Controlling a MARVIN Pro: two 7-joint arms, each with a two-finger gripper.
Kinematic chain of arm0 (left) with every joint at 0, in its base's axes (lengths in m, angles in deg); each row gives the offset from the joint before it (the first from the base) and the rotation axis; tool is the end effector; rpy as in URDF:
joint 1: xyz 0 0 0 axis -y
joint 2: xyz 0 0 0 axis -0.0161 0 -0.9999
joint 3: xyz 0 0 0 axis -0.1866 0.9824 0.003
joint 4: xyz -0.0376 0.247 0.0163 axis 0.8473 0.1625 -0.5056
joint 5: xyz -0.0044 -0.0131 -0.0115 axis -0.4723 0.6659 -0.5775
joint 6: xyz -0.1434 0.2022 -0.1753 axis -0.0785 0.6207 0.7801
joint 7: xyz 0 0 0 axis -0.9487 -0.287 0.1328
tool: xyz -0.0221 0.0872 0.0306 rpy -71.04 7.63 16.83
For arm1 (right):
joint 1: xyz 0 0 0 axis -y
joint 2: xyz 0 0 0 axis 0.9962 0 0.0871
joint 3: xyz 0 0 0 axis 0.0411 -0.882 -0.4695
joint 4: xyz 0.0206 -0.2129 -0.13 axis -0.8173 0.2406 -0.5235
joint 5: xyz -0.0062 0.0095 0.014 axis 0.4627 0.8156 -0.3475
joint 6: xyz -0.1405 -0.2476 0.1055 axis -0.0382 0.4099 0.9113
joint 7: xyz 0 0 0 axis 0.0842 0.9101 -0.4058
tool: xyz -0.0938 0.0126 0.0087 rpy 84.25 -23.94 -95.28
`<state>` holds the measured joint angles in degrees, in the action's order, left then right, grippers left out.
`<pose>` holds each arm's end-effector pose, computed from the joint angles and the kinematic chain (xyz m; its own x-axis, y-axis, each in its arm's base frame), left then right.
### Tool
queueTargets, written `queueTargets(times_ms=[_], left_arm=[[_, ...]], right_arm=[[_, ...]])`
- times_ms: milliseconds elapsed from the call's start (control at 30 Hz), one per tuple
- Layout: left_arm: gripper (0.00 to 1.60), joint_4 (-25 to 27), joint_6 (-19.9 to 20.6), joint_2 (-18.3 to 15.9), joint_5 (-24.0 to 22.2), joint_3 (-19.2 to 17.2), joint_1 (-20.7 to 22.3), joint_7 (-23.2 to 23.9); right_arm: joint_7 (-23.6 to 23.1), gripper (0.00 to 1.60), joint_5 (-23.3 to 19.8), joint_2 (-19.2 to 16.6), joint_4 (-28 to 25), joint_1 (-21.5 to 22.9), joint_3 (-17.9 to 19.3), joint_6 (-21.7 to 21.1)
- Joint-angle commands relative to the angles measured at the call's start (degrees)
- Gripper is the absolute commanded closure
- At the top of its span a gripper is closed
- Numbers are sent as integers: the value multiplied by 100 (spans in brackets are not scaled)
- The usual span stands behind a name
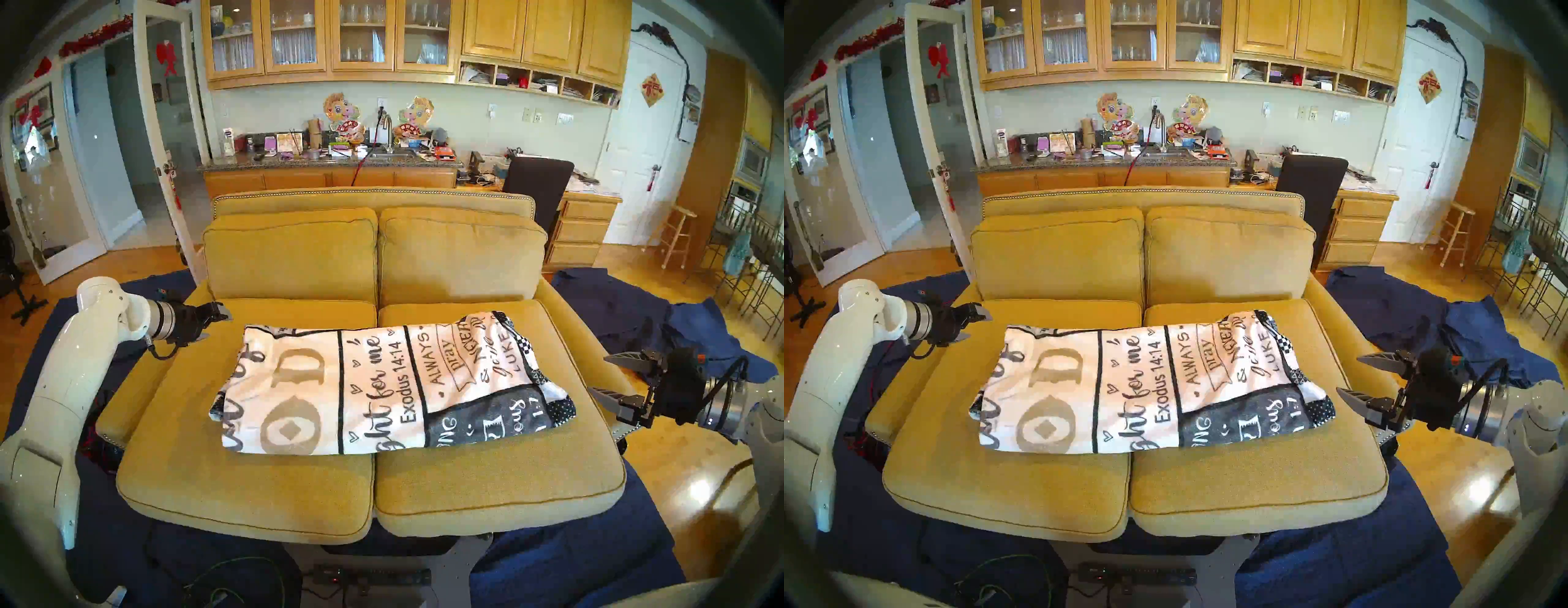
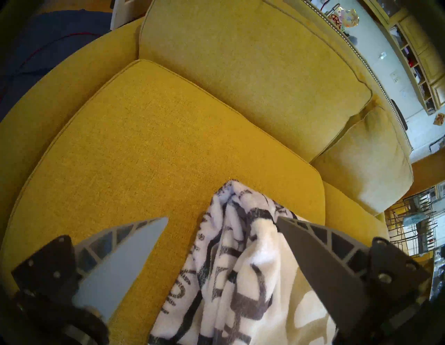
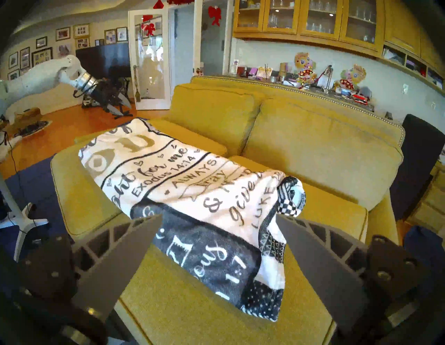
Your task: Fold the blanket in half twice
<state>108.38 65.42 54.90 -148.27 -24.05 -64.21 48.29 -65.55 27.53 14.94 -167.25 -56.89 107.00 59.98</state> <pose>0.4475 0.2413 -0.2096 0.6859 0.5069 0.5221 0.2534 -0.8389 0.4816 0.2392 -0.2191 -0.1657 0.2398 0.2964 0.9245 0.6689 -0.7406 0.0640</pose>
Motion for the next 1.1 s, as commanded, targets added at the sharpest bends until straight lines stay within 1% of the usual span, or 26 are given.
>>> queueTargets(times_ms=[0, 33, 67, 167, 200, 233, 267, 333, 367, 400, 467, 500, 767, 833, 967, 1067], left_arm=[[0, -127, -4, -21, -117, 119, 682, -6], [0, -102, -4, -29, -133, 105, 641, -7], [0, -181, -4, -21, -139, 170, 736, -18], [0, -280, -4, -19, -172, 261, 836, -31], [0, -407, -4, -6, -181, 368, 986, -43], [0, -287, -4, -29, -203, 278, 827, -31], [0, -422, -4, -14, -209, 390, 986, -40], [0, -526, -4, -14, -239, 486, 1091, -42], [0, -500, -4, -14, -282, 439, 1027, -33], [0, -623, -4, -6, -310, 518, 1154, -30], [0, -703, -4, -20, -368, 545, 1222, -15], [0, -673, -4, -36, -384, 519, 1182, -12], [0, -1145, -4, -25, -523, 820, 1565, -35], [0, -1213, -4, -30, -551, 868, 1586, -26], [0, -1467, -4, -52, -633, 1120, 1751, 26], [0, -1638, -4, -92, -695, 1424, 1866, 113]], right_arm=[[101, 0, -59, 39, -199, 73, 174, -94], [113, 0, -57, 49, -212, 74, 178, -114], [124, 0, -54, 58, -224, 75, 182, -132], [157, 0, -49, 83, -258, 77, 194, -187], [170, 0, -46, 93, -273, 78, 199, -208], [178, 0, -45, 99, -280, 78, 202, -220], [187, 0, -43, 105, -289, 79, 205, -235], [207, 0, -38, 121, -311, 80, 212, -271], [213, 0, -36, 125, -317, 81, 214, -281], [222, 0, -34, 132, -326, 82, 216, -297], [236, 0, -31, 141, -338, 84, 218, -322], [242, 0, -30, 144, -343, 85, 219, -330], [288, 0, -22, 166, -388, 86, 236, -417], [297, 0, -20, 169, -398, 85, 240, -433], [315, 0, -19, 173, -413, 81, 248, -454], [325, 0, -19, 177, -422, 76, 254, -458]])
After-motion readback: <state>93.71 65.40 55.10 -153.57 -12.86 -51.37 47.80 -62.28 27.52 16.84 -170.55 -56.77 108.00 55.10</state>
